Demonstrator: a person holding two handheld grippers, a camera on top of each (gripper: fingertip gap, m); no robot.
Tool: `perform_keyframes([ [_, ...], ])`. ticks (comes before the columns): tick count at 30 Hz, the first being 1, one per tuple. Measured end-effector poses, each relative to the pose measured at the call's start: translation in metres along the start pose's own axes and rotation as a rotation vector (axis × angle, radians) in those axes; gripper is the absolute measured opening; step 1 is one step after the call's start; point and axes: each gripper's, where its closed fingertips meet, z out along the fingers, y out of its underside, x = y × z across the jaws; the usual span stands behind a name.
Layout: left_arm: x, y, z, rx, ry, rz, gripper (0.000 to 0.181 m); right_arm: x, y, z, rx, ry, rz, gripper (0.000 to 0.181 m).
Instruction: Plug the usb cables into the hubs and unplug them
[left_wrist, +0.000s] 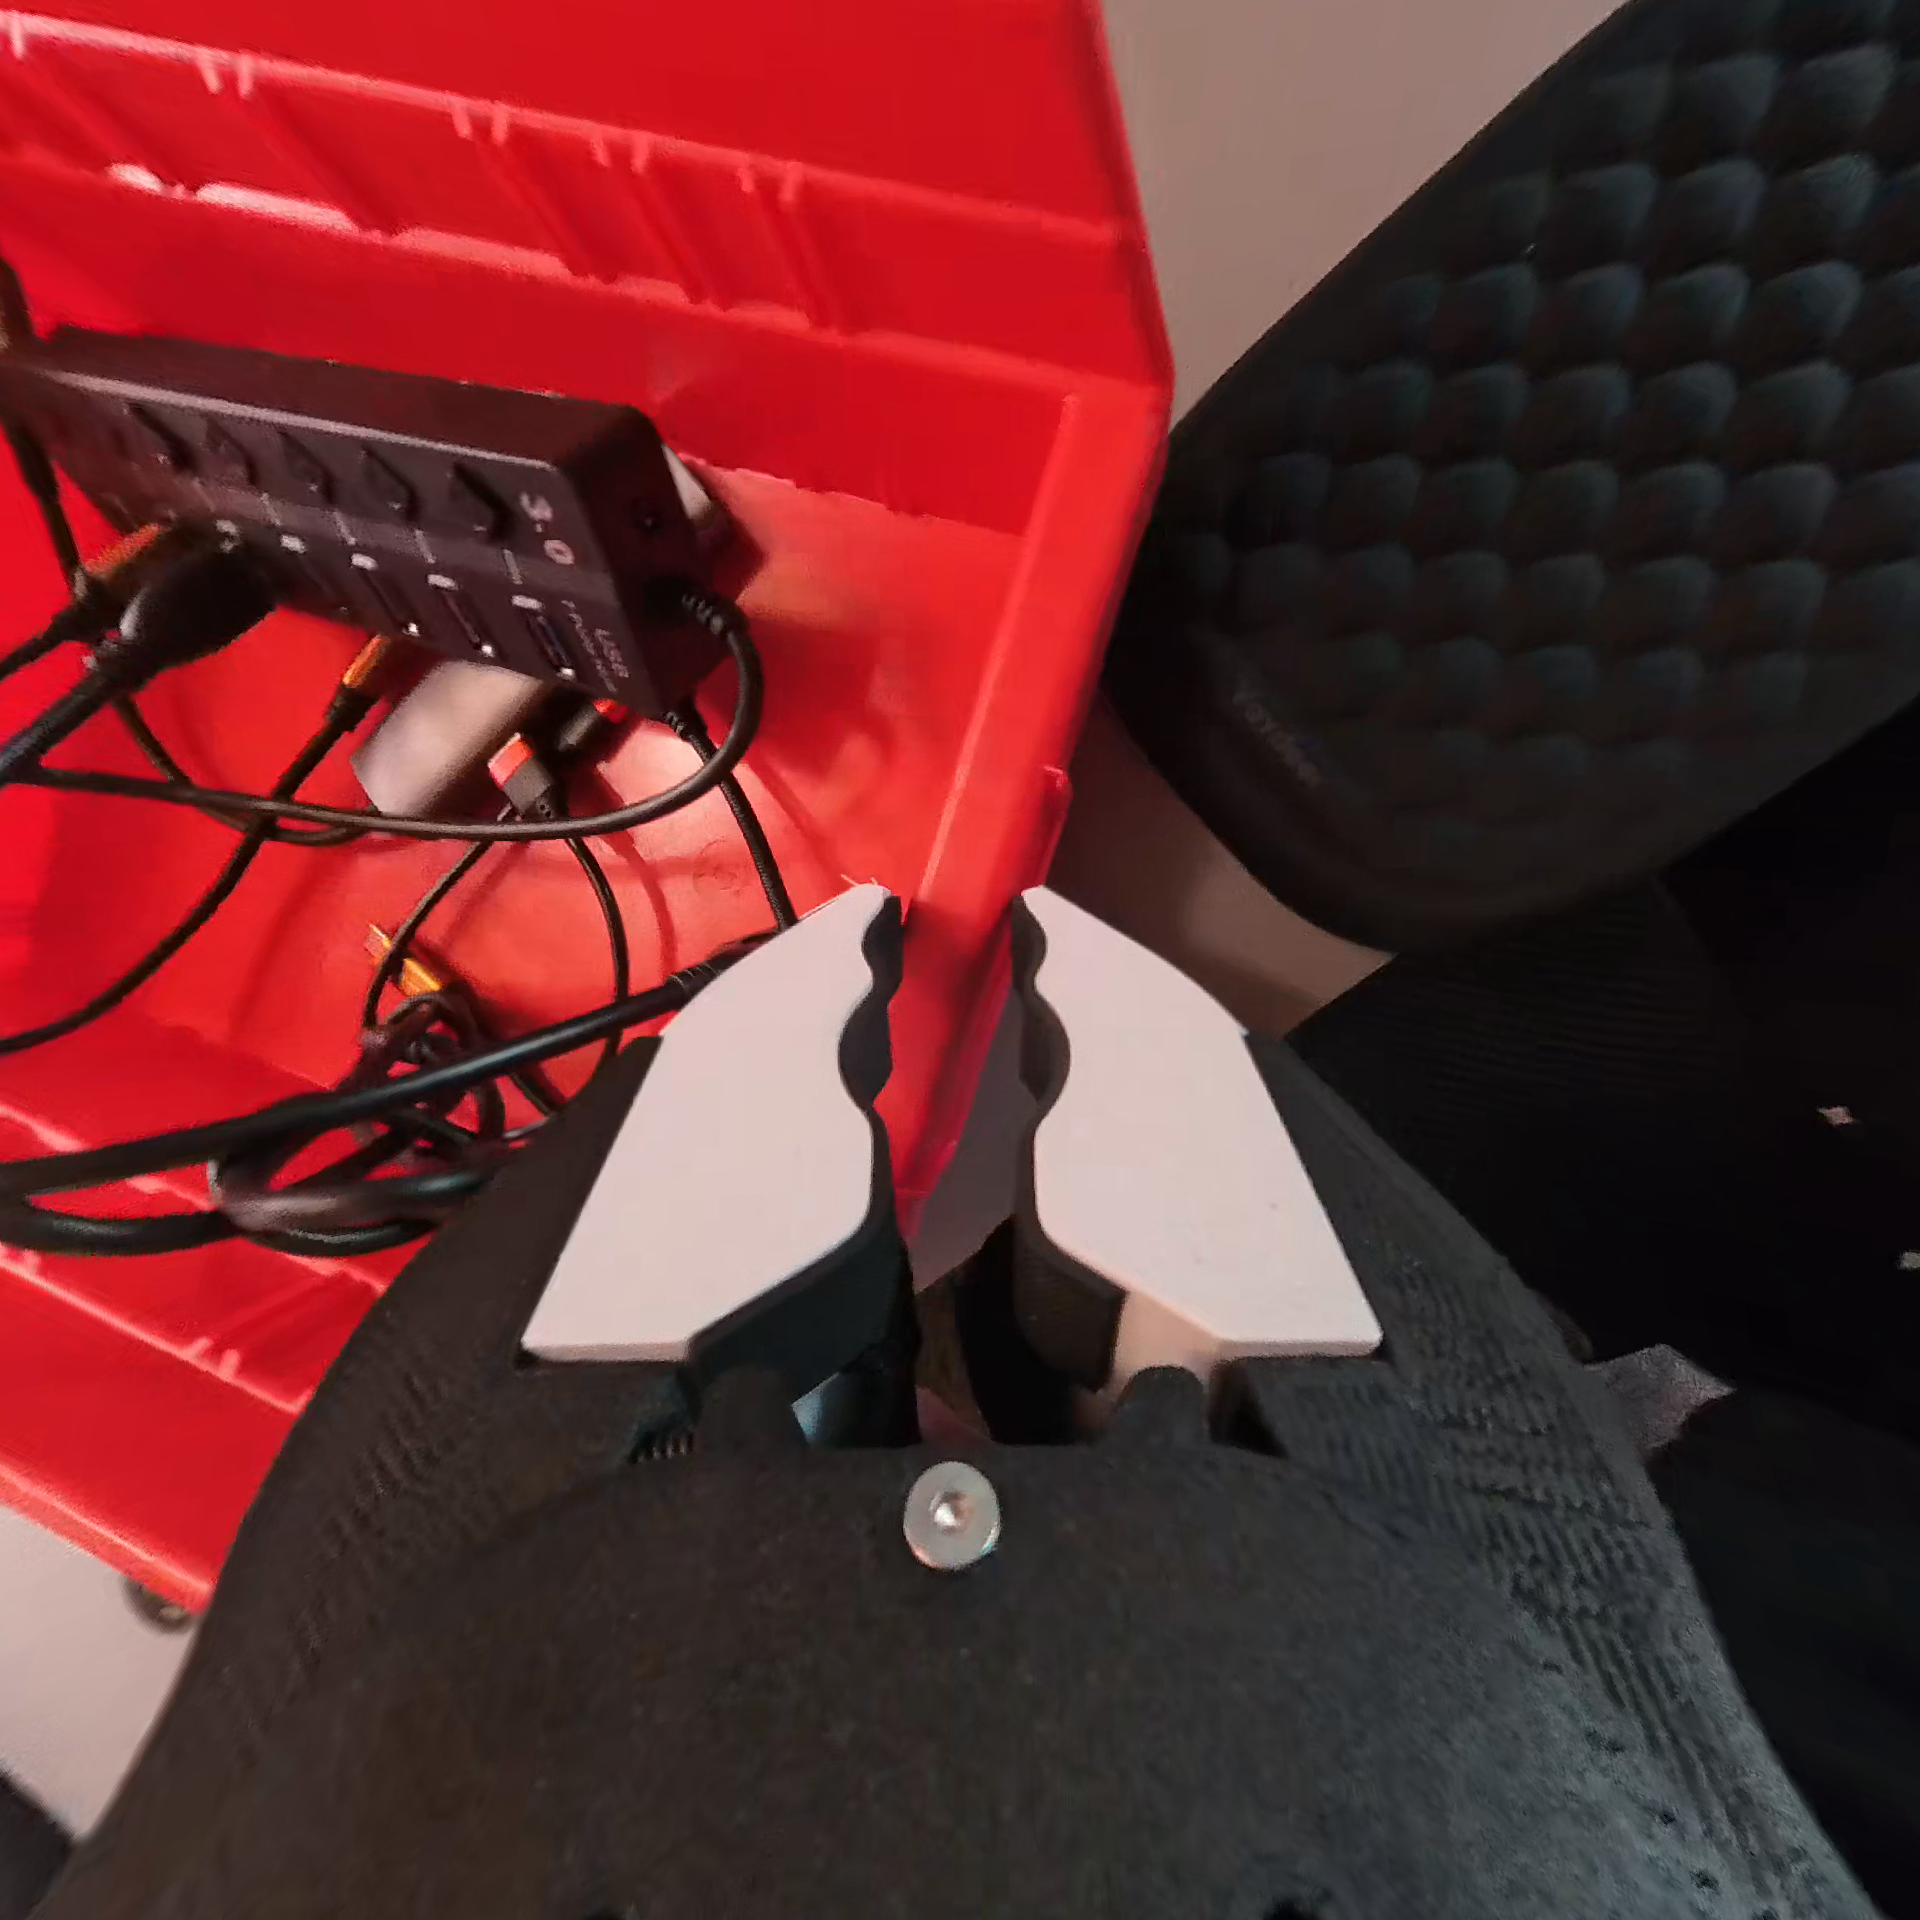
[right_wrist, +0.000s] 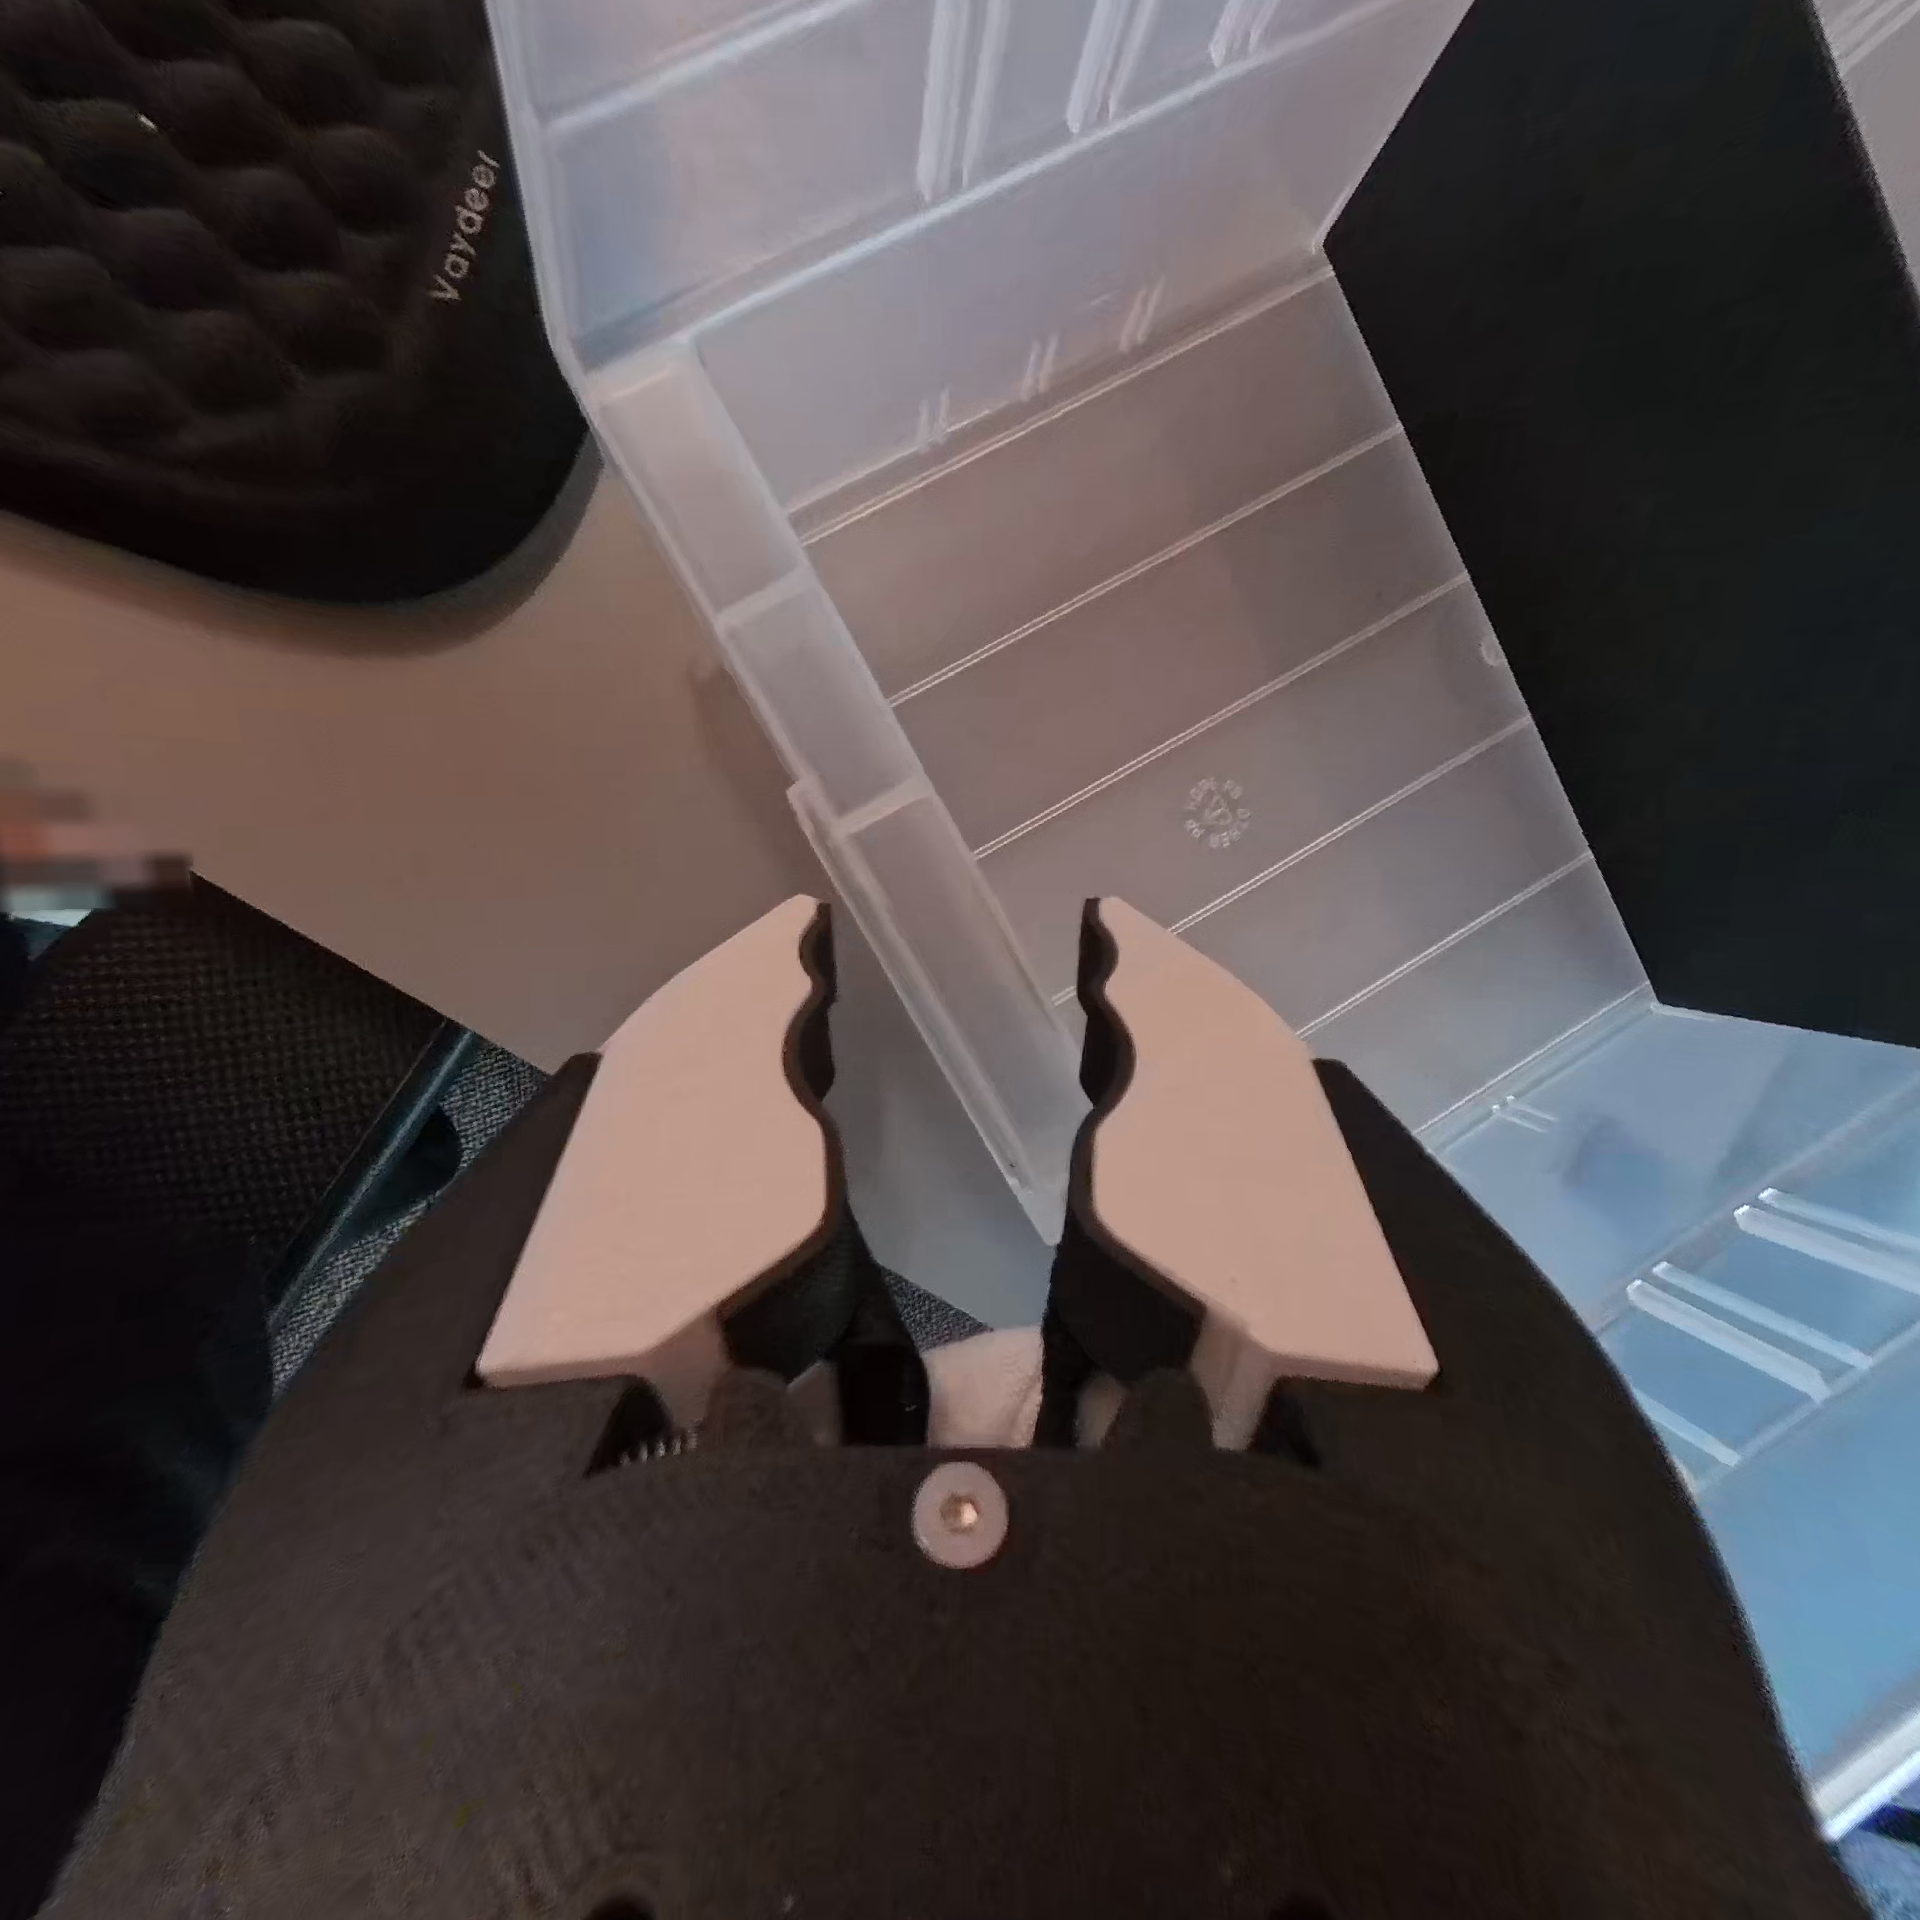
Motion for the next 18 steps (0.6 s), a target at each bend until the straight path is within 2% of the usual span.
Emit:
perform_keyframes([
  [2,-0.002,0.002,0.001,-0.016,-0.021,0.043,0.02,-0.004,-0.013,-0.006,0.065,-0.012,-0.015,0.05],
  [4,-0.002,-0.004,-0.001,0.01,-0.027,0.045,0.023,-0.009,-0.044,-0.022,0.229,-0.007,-0.054,0.055],
  [6,0.0,-0.022,-0.01,0.13,-0.024,0.04,0.027,-0.015,-0.082,-0.048,0.453,0.027,-0.138,0.063],
  [7,-0.004,-0.032,-0.017,0.195,-0.058,0.039,0.032,-0.017,-0.102,-0.065,0.581,0.078,-0.196,0.075],
  [9,-0.028,-0.057,-0.038,0.349,-0.237,0.007,0.045,-0.015,-0.137,-0.104,0.827,0.227,-0.285,0.095],
  [12,-0.046,-0.102,-0.06,0.639,-0.334,-0.192,0.055,-0.012,-0.168,-0.164,1.138,0.369,-0.249,0.108],
  [13,-0.047,-0.109,-0.055,0.663,-0.338,-0.24,0.058,-0.013,-0.173,-0.179,1.219,0.39,-0.226,0.113],
  [14,-0.048,-0.11,-0.042,0.617,-0.357,-0.263,0.062,-0.013,-0.176,-0.191,1.28,0.408,-0.208,0.116],
  [18,-0.066,-0.076,0.013,0.224,-0.565,-0.292,0.064,-0.011,-0.175,-0.216,1.357,0.521,-0.205,0.122],
])
